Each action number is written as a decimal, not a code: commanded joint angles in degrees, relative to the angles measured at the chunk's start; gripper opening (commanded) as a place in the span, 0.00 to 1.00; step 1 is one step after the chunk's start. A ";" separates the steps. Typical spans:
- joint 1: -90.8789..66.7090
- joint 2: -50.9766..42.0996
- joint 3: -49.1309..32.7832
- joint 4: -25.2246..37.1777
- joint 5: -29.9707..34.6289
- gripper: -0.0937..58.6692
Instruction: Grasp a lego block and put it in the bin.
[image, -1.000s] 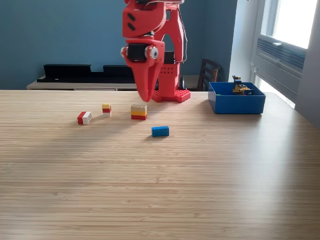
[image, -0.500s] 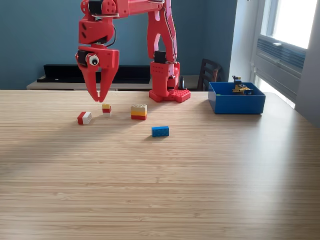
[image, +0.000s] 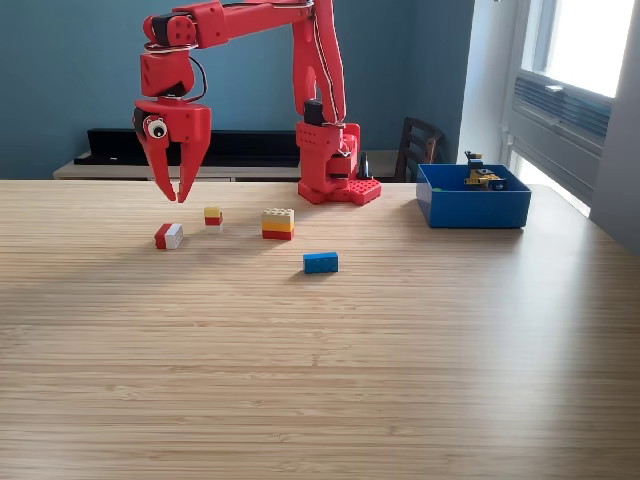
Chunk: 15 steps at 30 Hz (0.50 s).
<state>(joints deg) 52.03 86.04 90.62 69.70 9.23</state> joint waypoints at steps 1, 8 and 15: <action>1.67 8.17 0.00 -0.18 -1.32 0.00; 1.49 15.64 2.90 1.93 -3.34 0.24; 1.32 21.36 11.69 1.76 -2.64 0.26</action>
<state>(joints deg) 53.26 101.34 100.55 71.46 6.15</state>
